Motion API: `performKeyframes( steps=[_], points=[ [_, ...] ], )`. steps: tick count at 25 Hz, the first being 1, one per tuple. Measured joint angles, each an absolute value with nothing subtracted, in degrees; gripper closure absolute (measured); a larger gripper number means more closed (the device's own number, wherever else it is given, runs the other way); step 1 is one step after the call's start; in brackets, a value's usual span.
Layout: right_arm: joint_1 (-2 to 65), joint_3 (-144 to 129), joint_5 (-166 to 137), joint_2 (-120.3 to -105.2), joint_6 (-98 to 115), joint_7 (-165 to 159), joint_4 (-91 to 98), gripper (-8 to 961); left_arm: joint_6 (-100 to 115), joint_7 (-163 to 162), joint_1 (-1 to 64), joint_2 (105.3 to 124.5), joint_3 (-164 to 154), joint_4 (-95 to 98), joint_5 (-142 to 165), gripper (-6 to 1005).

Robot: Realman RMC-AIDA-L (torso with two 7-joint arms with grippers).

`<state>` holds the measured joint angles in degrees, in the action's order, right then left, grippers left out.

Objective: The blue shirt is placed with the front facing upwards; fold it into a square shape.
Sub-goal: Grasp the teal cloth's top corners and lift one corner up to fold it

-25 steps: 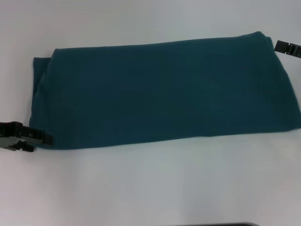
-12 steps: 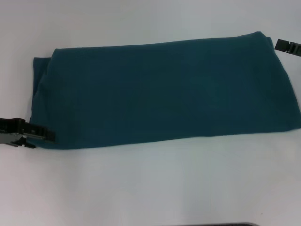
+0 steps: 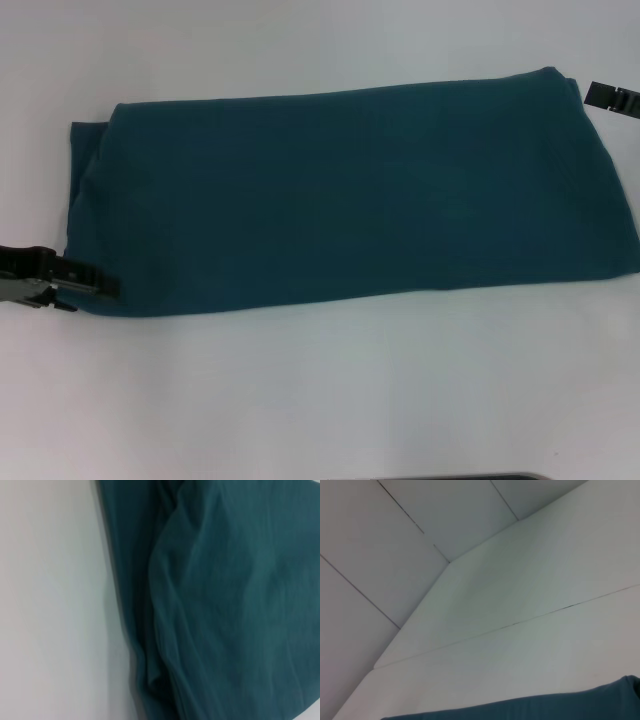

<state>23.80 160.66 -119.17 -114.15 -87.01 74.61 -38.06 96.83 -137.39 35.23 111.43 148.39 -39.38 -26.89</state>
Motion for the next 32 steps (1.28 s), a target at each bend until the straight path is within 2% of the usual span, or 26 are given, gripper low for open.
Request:
performKeyframes(
  steps=[6,11,22,27,32],
  points=[
    [23.9,160.7,-119.2,-114.15,-86.9,74.6,-38.1,53,96.5,-137.5,35.3,111.69,148.3,-39.4,-26.8,222],
    [24.0,160.7,-119.0,-114.15,-86.9,74.6,-38.1,54,95.9,-137.9,35.3,111.75,148.4,-39.6,-26.7,379],
    [23.9,160.7,-118.6,-114.15,-87.0,74.6,-38.1,54,95.5,-138.1,35.3,111.52,148.3,-39.6,-26.5,623],
    [23.8,160.7,-118.6,-114.15,-87.0,74.6,-38.1,53,94.6,-138.1,35.2,111.54,148.3,-39.6,-26.5,856],
    [23.8,160.7,-118.6,-114.15,-86.9,74.7,-37.8,53,94.2,-137.6,34.8,111.54,148.5,-39.6,-26.6,952]
  ],
)
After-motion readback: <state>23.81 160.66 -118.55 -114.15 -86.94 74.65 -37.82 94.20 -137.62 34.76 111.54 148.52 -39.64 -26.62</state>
